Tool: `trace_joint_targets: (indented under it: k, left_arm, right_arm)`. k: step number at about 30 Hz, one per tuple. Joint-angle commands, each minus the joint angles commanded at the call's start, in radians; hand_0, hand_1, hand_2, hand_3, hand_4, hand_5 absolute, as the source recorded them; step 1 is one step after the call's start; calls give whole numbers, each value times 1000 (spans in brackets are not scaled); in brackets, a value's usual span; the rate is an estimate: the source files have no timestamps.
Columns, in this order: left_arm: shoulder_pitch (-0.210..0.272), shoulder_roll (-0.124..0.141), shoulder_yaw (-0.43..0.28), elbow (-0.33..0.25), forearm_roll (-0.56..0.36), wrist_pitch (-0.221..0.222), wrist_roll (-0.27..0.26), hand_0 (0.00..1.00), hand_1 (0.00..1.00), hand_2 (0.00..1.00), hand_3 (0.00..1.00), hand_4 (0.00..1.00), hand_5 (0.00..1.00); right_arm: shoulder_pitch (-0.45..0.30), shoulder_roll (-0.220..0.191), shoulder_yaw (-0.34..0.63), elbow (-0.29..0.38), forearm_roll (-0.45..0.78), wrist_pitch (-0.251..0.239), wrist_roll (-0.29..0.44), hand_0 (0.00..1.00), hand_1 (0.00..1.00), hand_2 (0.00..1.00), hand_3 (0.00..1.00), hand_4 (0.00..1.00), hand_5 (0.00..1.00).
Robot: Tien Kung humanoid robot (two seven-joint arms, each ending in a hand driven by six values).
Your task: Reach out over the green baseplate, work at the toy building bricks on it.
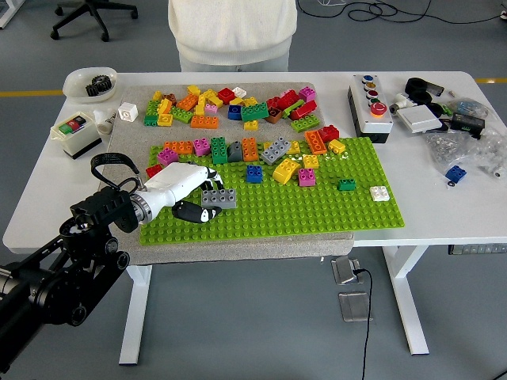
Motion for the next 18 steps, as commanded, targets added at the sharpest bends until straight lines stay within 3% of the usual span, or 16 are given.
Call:
trace_joint_targets:
  k: [18]
  left_arm:
    - [38, -12, -18, 5, 0, -5, -1, 678, 578, 518, 537, 482, 242]
  right_arm:
    - [-6, 2, 0, 0, -8, 1, -2, 728, 609, 615, 519, 713, 522]
